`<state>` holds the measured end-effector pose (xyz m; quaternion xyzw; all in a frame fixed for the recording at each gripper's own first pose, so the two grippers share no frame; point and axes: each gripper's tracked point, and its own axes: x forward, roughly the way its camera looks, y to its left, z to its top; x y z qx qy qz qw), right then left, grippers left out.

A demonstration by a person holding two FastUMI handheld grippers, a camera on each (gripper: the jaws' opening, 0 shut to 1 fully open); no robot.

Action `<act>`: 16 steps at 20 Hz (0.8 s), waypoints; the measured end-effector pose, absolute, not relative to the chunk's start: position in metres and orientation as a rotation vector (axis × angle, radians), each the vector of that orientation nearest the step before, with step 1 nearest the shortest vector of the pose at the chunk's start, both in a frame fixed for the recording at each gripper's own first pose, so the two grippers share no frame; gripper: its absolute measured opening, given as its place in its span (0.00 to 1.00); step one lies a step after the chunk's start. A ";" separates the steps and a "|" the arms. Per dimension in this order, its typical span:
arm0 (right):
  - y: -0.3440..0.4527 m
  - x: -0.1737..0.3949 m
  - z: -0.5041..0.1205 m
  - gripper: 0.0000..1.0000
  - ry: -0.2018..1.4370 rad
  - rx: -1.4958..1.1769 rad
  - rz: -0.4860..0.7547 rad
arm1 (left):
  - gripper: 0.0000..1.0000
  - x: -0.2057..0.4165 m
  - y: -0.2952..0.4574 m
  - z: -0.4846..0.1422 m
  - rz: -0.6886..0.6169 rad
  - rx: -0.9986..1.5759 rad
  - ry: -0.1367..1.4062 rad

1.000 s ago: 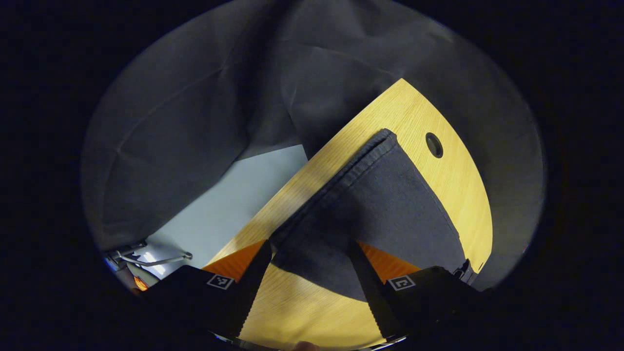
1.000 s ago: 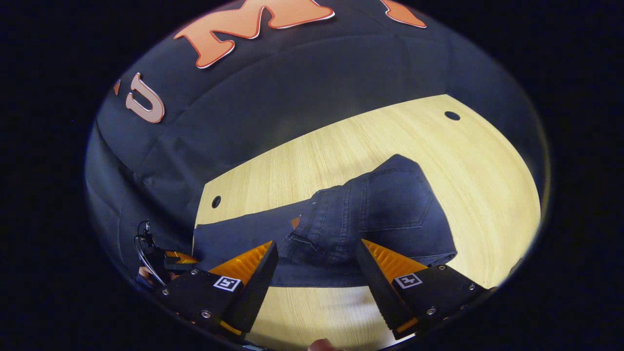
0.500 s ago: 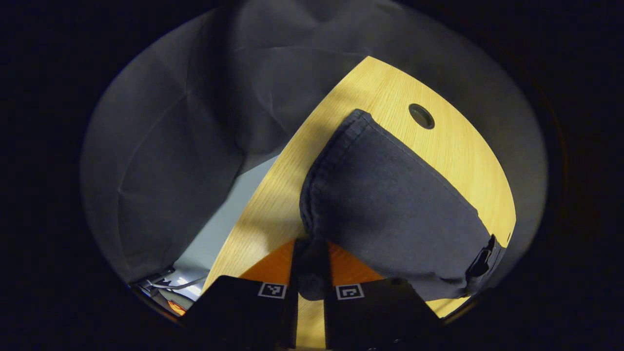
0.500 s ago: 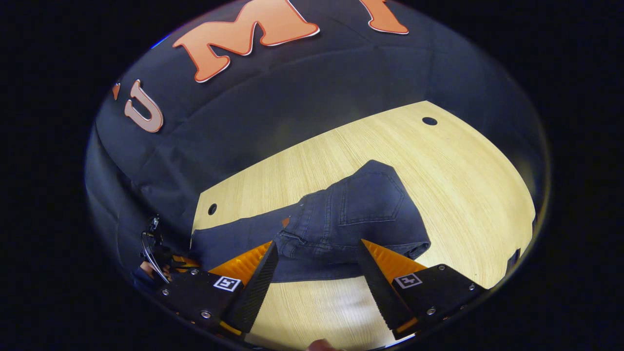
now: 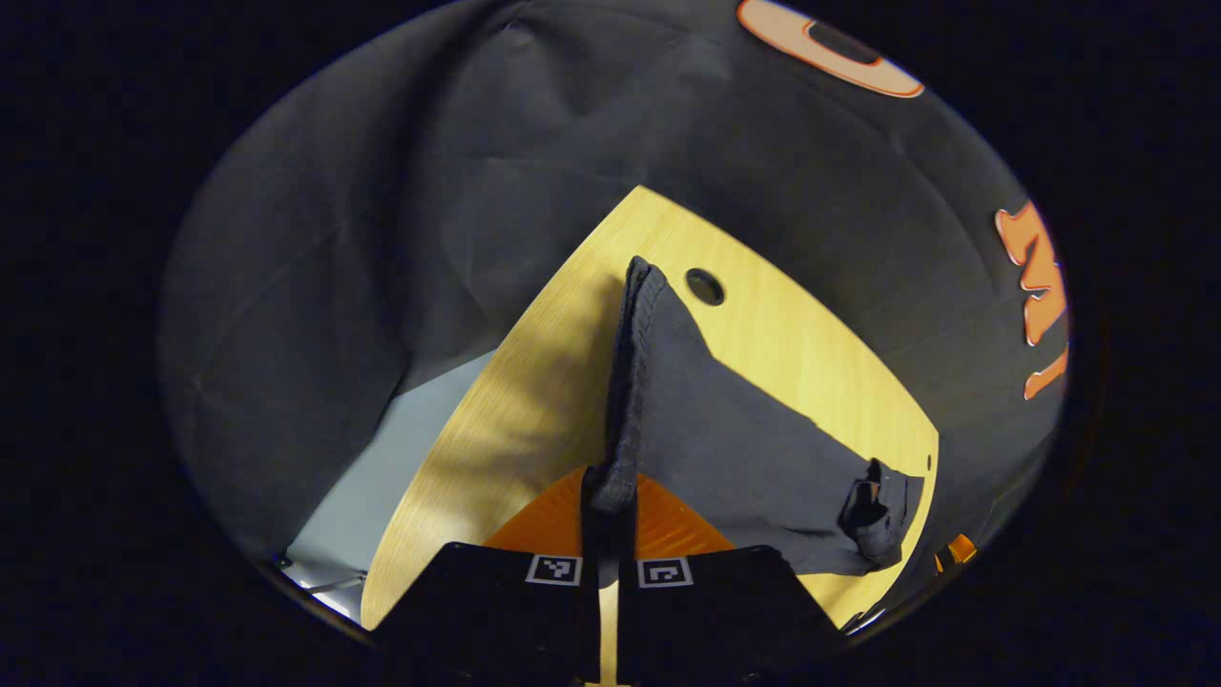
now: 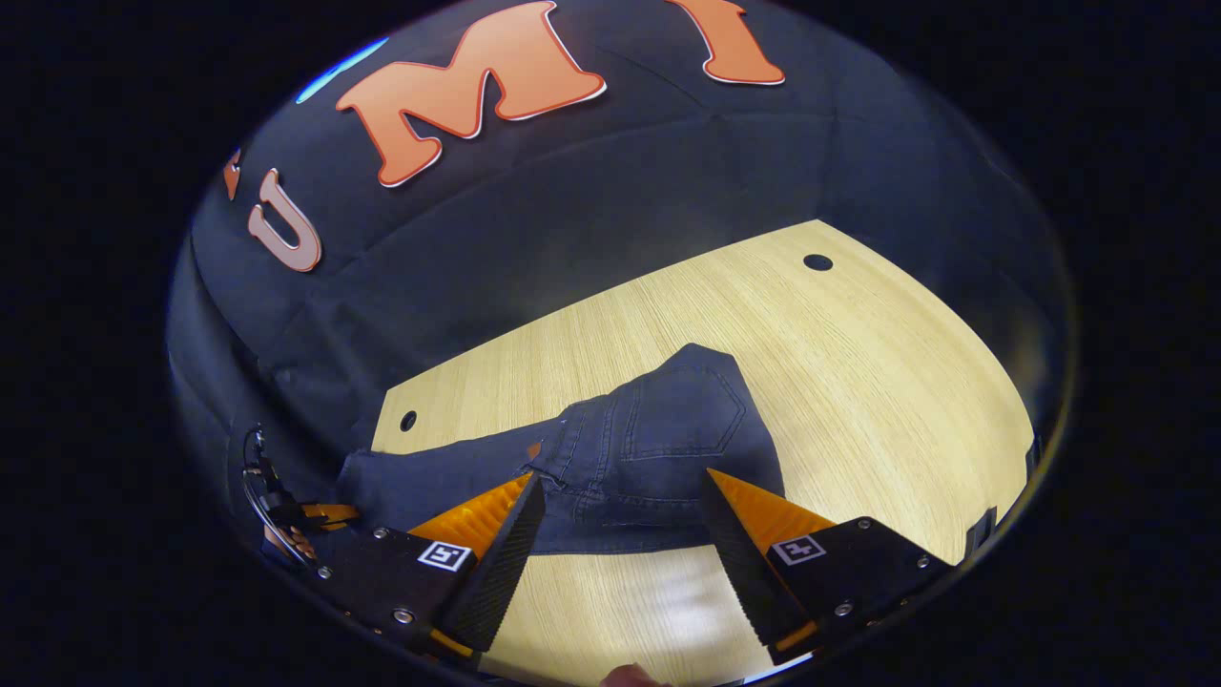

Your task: Grasp the waist and the cuffs of the jeans and fold them to make the two legs overlap; first hold the waist and fold one-third of the jeans toward the cuffs, then hold the cuffs and fold the remaining one-third in the same direction to finish folding.

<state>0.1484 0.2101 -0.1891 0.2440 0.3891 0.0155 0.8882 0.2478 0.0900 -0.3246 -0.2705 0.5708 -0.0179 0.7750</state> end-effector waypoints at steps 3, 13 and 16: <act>0.200 0.149 -0.186 0.99 0.791 0.492 0.051 | 0.07 0.250 0.068 -0.280 -0.087 -0.552 1.160; 0.157 0.150 -0.166 0.99 0.652 0.309 0.145 | 0.07 0.260 -0.060 -0.156 -0.282 -0.455 1.015; 0.142 0.144 -0.168 0.98 0.638 0.250 0.158 | 0.07 0.264 -0.111 -0.126 -0.351 -0.432 0.981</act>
